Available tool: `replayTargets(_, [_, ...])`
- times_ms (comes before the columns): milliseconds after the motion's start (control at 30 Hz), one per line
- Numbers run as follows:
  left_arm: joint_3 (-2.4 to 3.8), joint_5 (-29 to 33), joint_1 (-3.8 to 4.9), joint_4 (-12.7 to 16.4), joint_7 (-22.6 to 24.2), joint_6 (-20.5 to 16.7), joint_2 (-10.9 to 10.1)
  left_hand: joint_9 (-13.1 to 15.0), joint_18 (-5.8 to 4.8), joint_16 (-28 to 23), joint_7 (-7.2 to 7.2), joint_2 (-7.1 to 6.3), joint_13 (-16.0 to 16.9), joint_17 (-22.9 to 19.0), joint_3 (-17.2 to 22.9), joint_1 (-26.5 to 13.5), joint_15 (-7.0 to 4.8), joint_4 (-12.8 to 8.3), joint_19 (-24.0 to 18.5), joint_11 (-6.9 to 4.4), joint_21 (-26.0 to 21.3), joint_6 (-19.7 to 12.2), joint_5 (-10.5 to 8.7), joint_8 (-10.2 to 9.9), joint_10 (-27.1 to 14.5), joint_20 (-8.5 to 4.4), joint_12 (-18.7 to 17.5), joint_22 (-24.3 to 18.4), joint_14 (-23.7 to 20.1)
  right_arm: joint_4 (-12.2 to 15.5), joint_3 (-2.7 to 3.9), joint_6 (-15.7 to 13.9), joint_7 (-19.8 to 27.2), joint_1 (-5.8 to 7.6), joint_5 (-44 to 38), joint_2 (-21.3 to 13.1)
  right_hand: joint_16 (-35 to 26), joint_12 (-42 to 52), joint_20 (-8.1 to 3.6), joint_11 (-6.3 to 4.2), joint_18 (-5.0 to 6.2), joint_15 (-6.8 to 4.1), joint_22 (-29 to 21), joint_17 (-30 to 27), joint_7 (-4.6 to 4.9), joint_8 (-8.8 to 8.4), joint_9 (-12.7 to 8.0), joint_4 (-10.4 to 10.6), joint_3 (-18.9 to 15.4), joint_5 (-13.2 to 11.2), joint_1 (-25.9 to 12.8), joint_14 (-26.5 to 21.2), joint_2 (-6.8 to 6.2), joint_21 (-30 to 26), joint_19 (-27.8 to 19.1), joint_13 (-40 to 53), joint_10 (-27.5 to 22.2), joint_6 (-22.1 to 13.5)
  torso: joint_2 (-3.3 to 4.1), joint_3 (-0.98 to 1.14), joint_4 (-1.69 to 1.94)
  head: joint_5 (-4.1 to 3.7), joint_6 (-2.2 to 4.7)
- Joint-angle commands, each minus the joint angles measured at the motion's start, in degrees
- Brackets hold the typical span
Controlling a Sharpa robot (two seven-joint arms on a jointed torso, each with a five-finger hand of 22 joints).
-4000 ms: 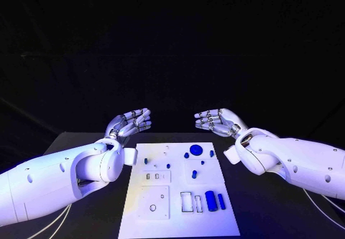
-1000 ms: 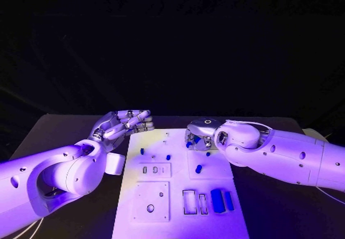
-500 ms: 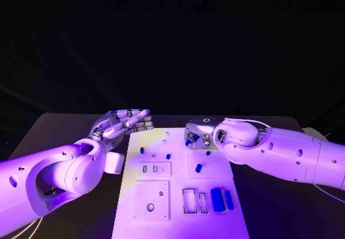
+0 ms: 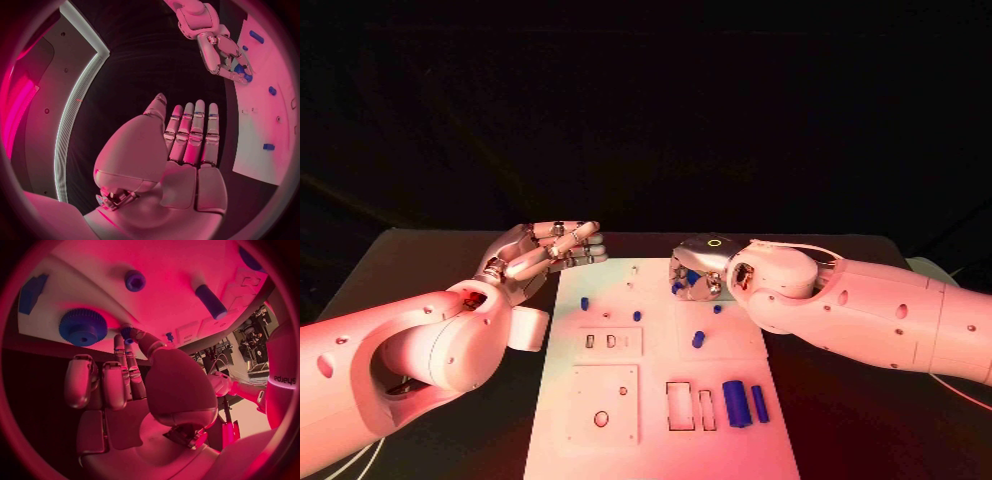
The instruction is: Assemble the parts on the task board
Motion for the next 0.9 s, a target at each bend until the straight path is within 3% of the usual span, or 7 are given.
replayTargets(33, [0.05,0.0,0.13,-0.1,0.2,0.8,0.0,-0.1,0.48,-0.2,0.08,0.15,-0.1,0.0,-0.2,-0.2,0.17,0.1,0.5,0.29,0.2,0.1,0.15,-0.4,0.2,-0.04,-0.2,0.0,0.3,0.9,0.15,-7.0,-1.4,0.05,-1.5,-0.2,0.4,0.1,-0.04,0.08,-0.81,-0.53,0.7,0.3,-0.13,0.25,0.2,-0.1,0.6,0.4,0.8,2.9,0.26,0.5,0.7,0.0,0.4,0.4,-0.05,-0.05,0.08,-0.07,0.43])
replayTargets(133, [0.05,0.0,0.13,-0.2,0.2,0.8,0.0,-0.1,0.48,-0.2,0.08,0.15,-0.1,0.0,-0.2,-0.2,0.17,0.1,0.5,0.29,0.2,0.1,0.15,-0.4,0.2,-0.04,-0.2,0.0,0.3,1.0,0.24,-10.0,-1.6,0.14,-1.6,0.1,0.7,0.0,-0.06,0.11,-0.92,-0.51,1.4,0.6,-0.05,0.28,0.4,-0.2,1.1,0.0,1.1,3.0,0.33,1.0,0.9,-0.1,0.4,0.4,0.07,-0.01,0.11,0.05,0.67])
replayTargets(333, [0.05,0.3,0.16,-0.3,0.2,0.7,0.0,-0.1,0.46,-0.3,0.11,0.26,-0.1,0.0,-0.2,-0.2,0.19,0.0,0.5,0.31,0.1,0.1,0.17,-0.4,0.2,-0.03,-0.2,-0.1,0.3,0.3,0.3,-12.9,-2.5,0.27,-1.7,1.7,0.8,-0.2,-0.02,0.17,-0.92,-0.45,1.5,0.7,0.0,0.26,0.5,-0.1,1.5,-0.4,0.9,3.0,0.29,1.1,0.8,-0.2,0.4,0.4,0.14,-0.01,0.17,0.16,0.77])
replayTargets(533, [0.05,0.3,0.18,-0.3,0.3,0.8,0.1,-0.1,0.43,-0.4,0.13,0.3,-0.1,0.0,-0.2,-0.2,0.21,0.0,0.4,0.34,0.1,0.1,0.16,-0.5,0.2,-0.02,-0.3,-0.1,0.3,-1.4,0.31,-13.6,-2.7,0.32,-1.7,4.1,0.9,-0.2,0.01,0.23,-0.94,-0.41,1.7,0.8,0.06,0.23,0.6,0.0,1.6,-0.6,0.8,3.0,0.24,1.2,0.8,-0.3,0.4,0.3,0.22,0.02,0.14,0.45,0.73])
replayTargets(900, [0.05,0.3,0.23,-0.1,0.2,1.0,0.4,-0.1,0.42,-0.4,0.13,0.31,-0.1,0.0,-0.2,-0.2,0.23,0.0,0.4,0.35,0.1,0.1,0.16,-0.5,0.2,-0.02,-0.3,-0.1,0.3,-7.1,0.21,-13.0,-1.5,0.14,-0.9,9.1,0.9,-0.3,0.04,0.27,-0.94,-0.37,1.8,0.8,0.1,0.17,0.7,0.1,1.8,-0.7,0.6,3.0,0.15,1.3,0.7,-0.3,0.3,0.2,0.5,0.0,0.68,0.26,0.64])
